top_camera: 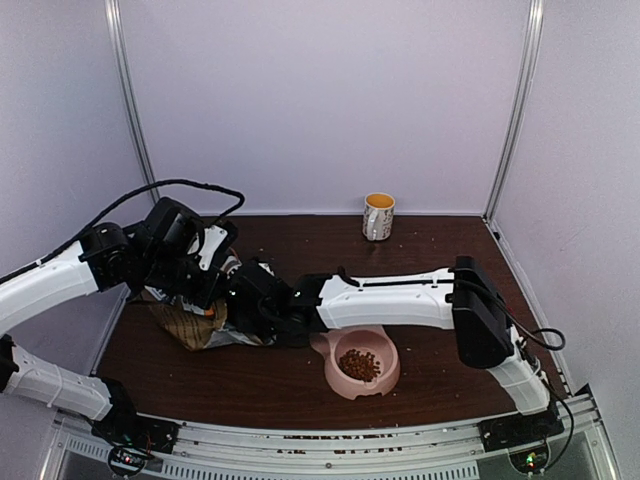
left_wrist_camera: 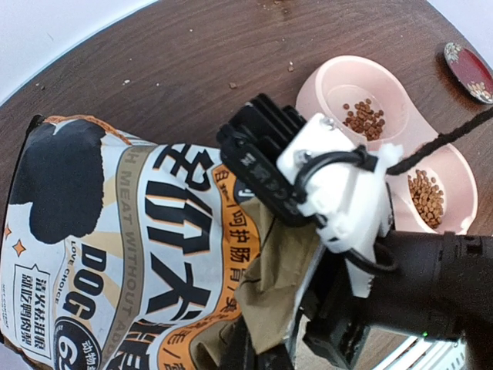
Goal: Serve the pet food
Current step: Collect the pet food from the pet food bag.
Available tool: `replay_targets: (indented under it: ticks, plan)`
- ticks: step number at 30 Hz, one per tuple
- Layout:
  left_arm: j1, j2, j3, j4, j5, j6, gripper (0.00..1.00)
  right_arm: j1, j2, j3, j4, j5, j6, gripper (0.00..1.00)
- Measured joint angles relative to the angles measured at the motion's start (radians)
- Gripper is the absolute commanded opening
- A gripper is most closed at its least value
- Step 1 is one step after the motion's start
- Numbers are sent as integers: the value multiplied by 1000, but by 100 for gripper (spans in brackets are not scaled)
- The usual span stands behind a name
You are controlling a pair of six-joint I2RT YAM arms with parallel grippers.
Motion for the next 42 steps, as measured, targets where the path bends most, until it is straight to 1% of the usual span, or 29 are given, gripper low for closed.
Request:
replay_targets:
  ticks: [5,11,13,18,25,34,42]
  plan:
    - [7,-8,-6,2,0,3,0,2,63,83,-26,26,-29,0]
    - [10,-10,-11,-3,-4,3,0,2,75,87,-16,-14,-71,0]
    - [10,-10,-12,-6,-5,3,0,2,59,50,20,-49,-77,0]
    - [8,-10,-15,-16,-3,3,0,-21,-13,-98,147,-205,-57,0]
    - [7,-10,-15,-16,-3,3,0,-54,-37,-191,280,-357,45,0]
    - [5,-11,-22,-17,-3,3,0,-65,-60,-295,444,-454,155,0]
    - [5,-24,-25,-16,-11,2,0,-75,-150,-459,573,-500,232,0]
